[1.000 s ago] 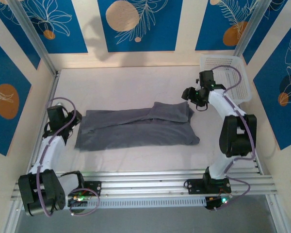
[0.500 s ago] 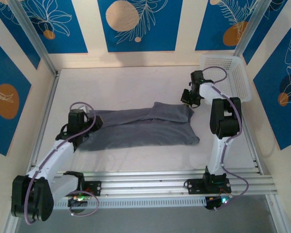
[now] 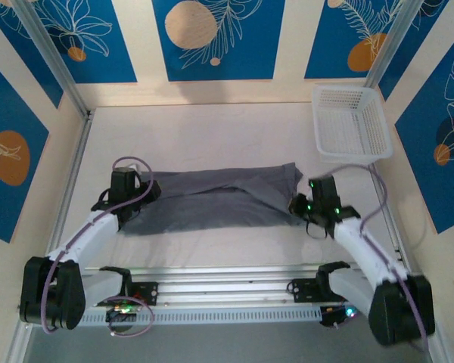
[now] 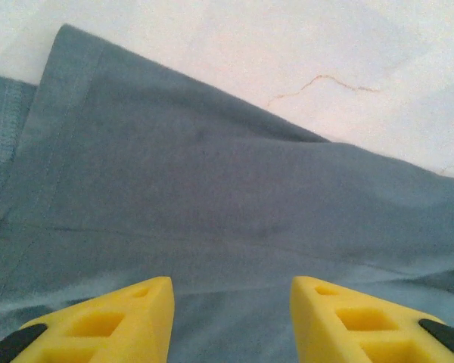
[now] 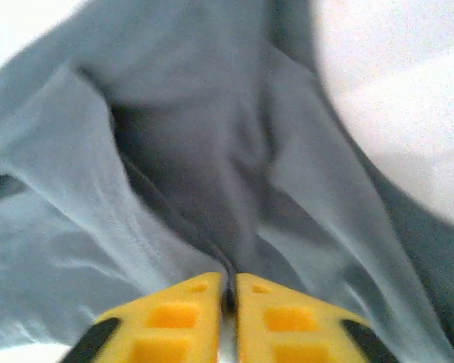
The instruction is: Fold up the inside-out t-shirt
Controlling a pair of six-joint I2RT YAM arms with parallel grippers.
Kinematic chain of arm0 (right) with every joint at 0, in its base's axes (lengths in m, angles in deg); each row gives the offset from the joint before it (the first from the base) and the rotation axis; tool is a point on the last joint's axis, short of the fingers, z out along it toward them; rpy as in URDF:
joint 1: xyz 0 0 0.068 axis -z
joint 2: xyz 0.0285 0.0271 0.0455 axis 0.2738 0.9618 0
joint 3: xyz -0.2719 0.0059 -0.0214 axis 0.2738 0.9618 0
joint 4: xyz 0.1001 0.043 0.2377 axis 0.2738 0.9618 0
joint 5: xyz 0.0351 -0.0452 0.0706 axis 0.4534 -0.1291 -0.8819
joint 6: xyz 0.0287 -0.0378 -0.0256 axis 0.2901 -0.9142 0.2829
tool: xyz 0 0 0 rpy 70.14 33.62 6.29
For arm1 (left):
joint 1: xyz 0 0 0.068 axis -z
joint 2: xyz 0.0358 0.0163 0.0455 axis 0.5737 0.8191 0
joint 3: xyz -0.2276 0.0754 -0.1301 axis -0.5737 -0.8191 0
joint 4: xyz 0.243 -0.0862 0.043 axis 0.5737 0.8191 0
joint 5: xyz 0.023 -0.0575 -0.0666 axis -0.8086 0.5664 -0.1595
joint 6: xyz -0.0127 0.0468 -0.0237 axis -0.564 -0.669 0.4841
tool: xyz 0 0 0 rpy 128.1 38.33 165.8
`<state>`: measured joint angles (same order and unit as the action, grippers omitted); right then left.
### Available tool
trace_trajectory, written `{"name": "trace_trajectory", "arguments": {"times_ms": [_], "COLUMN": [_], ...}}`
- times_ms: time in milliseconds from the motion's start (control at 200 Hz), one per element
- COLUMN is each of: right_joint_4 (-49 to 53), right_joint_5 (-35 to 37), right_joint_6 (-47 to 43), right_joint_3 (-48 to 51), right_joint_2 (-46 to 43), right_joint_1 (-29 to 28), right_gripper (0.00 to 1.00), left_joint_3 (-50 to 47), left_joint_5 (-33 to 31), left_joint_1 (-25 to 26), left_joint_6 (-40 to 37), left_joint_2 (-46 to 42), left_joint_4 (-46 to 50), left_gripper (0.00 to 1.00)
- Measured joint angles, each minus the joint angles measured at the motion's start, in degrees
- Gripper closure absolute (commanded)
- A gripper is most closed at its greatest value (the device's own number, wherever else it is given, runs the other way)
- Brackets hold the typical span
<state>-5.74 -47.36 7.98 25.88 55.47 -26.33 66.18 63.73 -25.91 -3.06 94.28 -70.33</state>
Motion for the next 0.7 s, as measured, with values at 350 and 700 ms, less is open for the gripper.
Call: {"name": "trace_trajectory", "arguments": {"times_ms": [350, 700], "right_joint_4": [-9.6, -6.7], "right_joint_5": [-3.0, -10.6], "right_joint_6": [-2.3, -7.7], "right_joint_3": [-16.7, -36.9], "right_joint_2": [16.0, 51.0], "right_joint_1": [-4.1, -9.1], "right_gripper": [0.35, 0.69], "left_joint_3": [1.8, 3.5], "left_joint_5": [0.4, 15.8], "left_joint_1": [2.8, 10.0], "left_joint_6": [-0.3, -4.8], "left_joint_2": [1.0, 4.2], "left_joint_4": [-1.3, -4.2], "left_gripper": [0.54, 0.43]}}
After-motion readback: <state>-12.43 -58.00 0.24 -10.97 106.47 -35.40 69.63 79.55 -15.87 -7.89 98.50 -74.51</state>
